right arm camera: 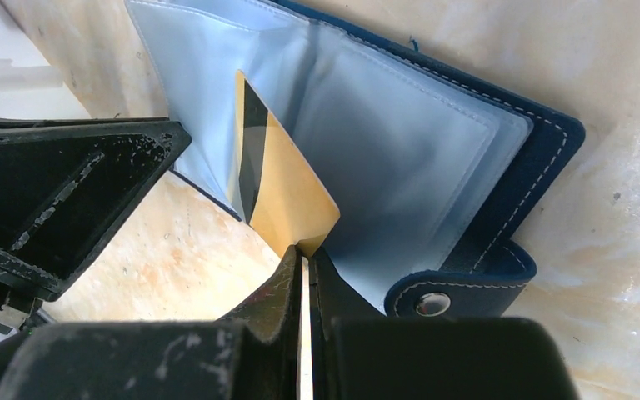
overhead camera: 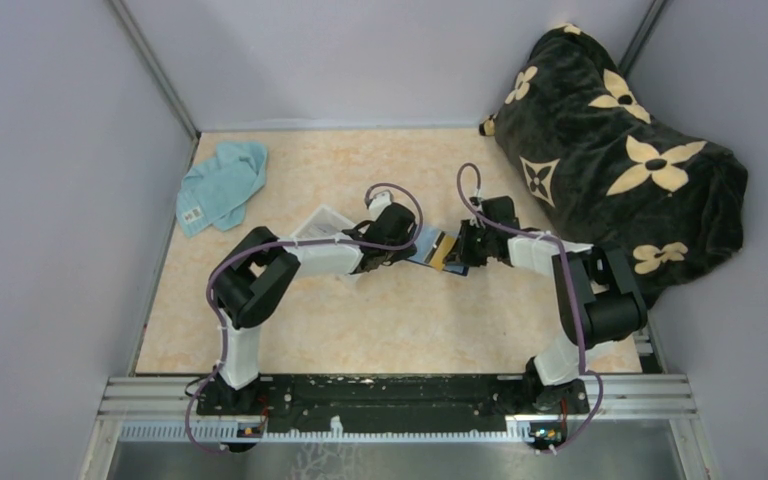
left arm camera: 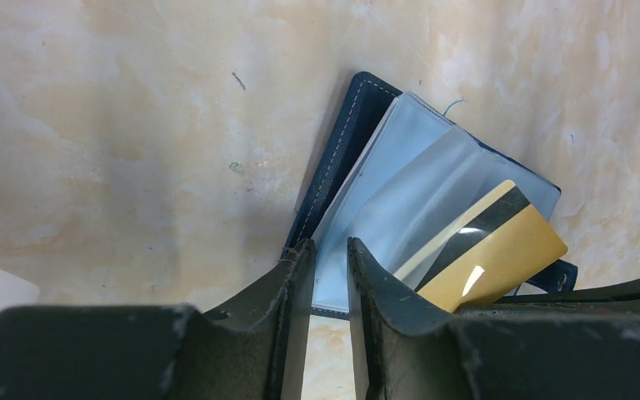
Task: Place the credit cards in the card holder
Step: Insert the credit card into the card holder.
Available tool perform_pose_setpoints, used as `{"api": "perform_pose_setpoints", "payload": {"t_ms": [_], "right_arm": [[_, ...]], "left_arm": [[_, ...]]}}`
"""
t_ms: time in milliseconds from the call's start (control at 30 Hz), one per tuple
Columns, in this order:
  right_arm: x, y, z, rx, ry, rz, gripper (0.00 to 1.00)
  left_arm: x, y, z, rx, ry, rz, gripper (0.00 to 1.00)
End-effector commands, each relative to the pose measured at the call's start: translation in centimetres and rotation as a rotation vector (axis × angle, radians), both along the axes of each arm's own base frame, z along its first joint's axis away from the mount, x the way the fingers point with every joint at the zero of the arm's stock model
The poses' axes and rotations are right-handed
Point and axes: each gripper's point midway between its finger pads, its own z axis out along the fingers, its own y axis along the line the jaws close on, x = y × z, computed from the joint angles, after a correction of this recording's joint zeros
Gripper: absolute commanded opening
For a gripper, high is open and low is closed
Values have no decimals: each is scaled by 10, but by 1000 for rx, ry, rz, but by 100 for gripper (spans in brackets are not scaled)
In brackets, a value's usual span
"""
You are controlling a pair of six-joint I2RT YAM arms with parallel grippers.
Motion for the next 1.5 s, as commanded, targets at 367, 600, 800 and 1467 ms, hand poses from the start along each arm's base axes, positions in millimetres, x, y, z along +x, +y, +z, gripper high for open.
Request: {"api": "perform_pose_setpoints", "payload": {"t_ms": [367,600,800,1467], "right_arm": [[-7,13,-15,138,190,24,0],[-6,14,-6,144,211,16,0],[-6,13,0,136,217,14,6],[19,-2,6,79,136,-107,25]], "left_arm": [[-82,153,-120,616,370,17,32],[-84,154,-118,613,365,17,33],[-84,153,-117,602,362,18,34],[-88,153,-120,589,372,11,35]]}}
